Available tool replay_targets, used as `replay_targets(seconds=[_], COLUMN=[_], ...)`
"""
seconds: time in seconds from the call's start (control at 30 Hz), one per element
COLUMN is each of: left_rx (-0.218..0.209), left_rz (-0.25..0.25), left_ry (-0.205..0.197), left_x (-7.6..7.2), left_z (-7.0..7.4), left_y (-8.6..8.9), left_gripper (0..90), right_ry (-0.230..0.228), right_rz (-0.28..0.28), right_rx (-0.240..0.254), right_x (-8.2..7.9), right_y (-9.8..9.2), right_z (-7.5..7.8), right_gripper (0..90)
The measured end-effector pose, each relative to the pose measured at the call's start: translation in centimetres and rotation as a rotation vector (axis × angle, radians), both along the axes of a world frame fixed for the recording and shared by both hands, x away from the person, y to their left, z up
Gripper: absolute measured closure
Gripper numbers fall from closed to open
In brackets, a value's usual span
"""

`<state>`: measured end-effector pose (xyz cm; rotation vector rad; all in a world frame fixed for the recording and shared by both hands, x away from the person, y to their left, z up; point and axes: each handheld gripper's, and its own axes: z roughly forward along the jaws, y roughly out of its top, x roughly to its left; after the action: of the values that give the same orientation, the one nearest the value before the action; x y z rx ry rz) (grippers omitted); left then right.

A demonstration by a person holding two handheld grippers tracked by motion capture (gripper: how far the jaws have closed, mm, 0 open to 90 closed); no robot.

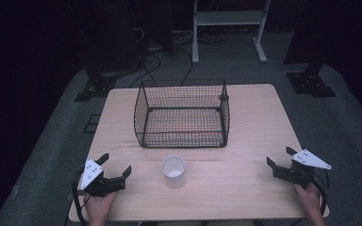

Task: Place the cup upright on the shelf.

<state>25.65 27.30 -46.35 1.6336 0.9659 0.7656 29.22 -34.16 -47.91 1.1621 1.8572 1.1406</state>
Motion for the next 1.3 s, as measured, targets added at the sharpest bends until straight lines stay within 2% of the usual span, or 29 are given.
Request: replay_targets(seconds=[0.4,0.57,0.73,0.87,1.17,1.3], left_rx=[0.002,0.028,0.030,0.013,0.014,0.006], left_rz=[-0.026,-0.034,-0.052,-0.064,-0.078,-0.097], left_ry=[-0.012,-0.011,-0.015,-0.022,-0.048,-0.046], left_x=[-0.1,0.0,0.0,-0.1,-0.3,-0.4], left_z=[0.2,0.2,0.2,0.4,0.6,0.7], left_y=[-0.2,-0.7,-1.0,-1.1,-1.5,-1.7], left_gripper=[2.2,2.2,2.2,2.2,2.2,2.2], right_ry=[0.001,0.004,0.005,0.005,0.005,0.003], right_rz=[-0.004,-0.004,-0.006,-0.006,-0.004,-0.006], right_rx=[-0.003,-0.002,-0.005,-0.006,-0.007,-0.005], right_x=[0.0,0.0,0.0,0.0,0.0,0.1], right_y=[0.0,0.1,0.1,0.1,0.1,0.1], right_z=[0.0,0.0,0.0,0.0,0.0,0.0], right_gripper=[13.0,13.0,13.0,13.0,13.1,13.0])
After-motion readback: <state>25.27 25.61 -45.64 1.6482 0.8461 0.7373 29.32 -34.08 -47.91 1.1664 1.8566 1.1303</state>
